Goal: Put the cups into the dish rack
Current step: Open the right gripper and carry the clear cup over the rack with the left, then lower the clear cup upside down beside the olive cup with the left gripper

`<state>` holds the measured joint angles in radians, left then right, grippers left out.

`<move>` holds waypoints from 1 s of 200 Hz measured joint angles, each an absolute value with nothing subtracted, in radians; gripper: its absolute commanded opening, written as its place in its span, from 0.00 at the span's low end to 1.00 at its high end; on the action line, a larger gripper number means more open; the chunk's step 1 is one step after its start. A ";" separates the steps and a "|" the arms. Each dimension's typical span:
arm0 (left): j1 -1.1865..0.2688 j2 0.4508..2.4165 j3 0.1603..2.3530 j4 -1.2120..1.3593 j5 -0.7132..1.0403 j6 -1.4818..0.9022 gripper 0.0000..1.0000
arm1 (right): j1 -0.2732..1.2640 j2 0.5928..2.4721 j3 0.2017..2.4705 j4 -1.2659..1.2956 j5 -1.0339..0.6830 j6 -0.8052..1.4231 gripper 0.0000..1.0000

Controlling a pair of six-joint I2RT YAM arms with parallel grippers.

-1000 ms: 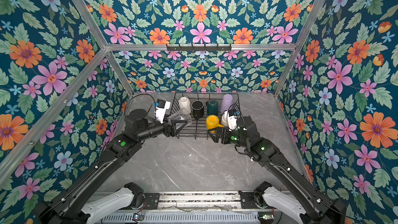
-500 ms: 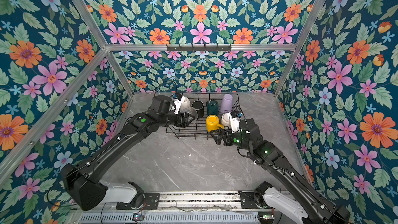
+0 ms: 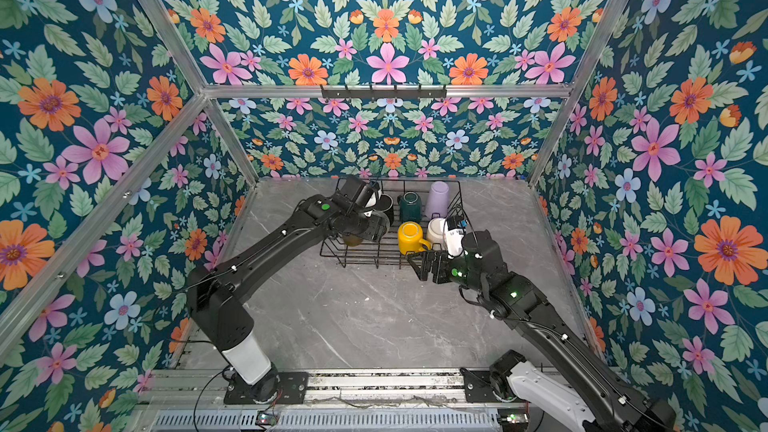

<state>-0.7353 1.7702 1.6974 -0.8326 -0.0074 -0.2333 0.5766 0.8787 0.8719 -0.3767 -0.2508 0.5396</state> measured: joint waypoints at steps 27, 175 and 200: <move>-0.742 1.846 1.754 -0.880 -0.036 -0.209 0.00 | 0.576 0.878 0.869 -0.376 -0.251 0.539 0.99; -0.742 2.065 1.849 -0.949 -0.081 -0.165 0.00 | 0.570 0.874 0.859 -0.375 -0.251 0.521 0.99; -0.742 2.090 1.855 -0.950 -0.084 -0.158 0.00 | 0.570 0.874 0.859 -0.374 -0.251 0.521 0.99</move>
